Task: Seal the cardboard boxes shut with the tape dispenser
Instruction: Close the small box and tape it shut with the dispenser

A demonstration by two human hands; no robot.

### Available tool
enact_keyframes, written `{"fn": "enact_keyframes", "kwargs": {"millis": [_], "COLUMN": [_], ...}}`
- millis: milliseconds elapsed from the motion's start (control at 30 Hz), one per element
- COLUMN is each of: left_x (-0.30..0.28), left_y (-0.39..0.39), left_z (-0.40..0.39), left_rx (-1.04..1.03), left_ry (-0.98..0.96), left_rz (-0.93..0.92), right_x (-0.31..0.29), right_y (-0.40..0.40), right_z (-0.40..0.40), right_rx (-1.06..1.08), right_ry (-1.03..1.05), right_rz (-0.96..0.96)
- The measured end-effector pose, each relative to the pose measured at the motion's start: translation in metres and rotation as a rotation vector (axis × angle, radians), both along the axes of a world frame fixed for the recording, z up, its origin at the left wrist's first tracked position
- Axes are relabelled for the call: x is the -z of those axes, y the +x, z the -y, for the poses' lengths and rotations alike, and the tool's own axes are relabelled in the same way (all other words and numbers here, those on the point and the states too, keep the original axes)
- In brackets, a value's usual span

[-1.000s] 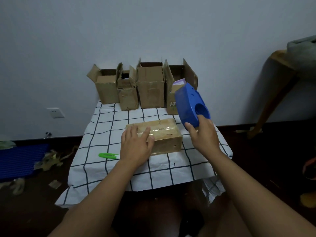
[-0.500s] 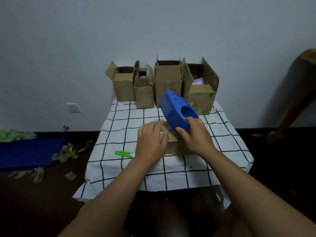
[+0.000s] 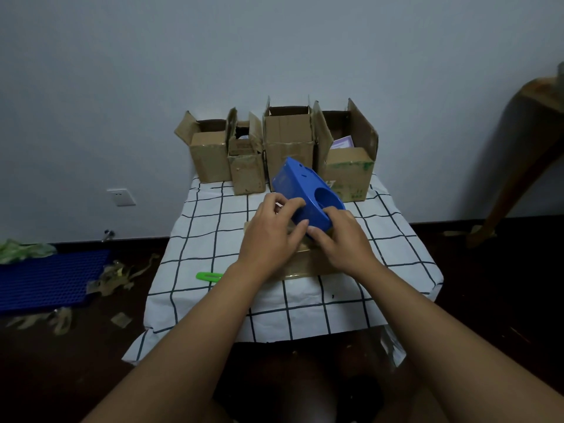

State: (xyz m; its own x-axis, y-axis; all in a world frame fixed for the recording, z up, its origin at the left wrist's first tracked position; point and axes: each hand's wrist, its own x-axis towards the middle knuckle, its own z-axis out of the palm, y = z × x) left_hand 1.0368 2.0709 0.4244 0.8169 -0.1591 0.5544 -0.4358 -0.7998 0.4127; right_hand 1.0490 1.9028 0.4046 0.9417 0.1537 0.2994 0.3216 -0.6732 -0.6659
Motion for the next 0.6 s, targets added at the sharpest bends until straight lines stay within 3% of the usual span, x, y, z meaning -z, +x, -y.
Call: {"fn": "enact_keyframes", "kwargs": {"millis": [433, 600], "left_x": [-0.023, -0.031], "left_y": [0.014, 0.015], "left_z": [-0.014, -0.019], "left_rx": [0.109, 0.196], "left_ry": [0.307, 0.355], "left_rz": [0.165, 0.107], "right_x": [-0.003, -0.006], "right_y": [0.003, 0.007], "right_z": [0.006, 0.009], "right_rx": [-0.09, -0.11], "right_ry": [-0.067, -0.083], "right_rz": [-0.02, -0.052]}}
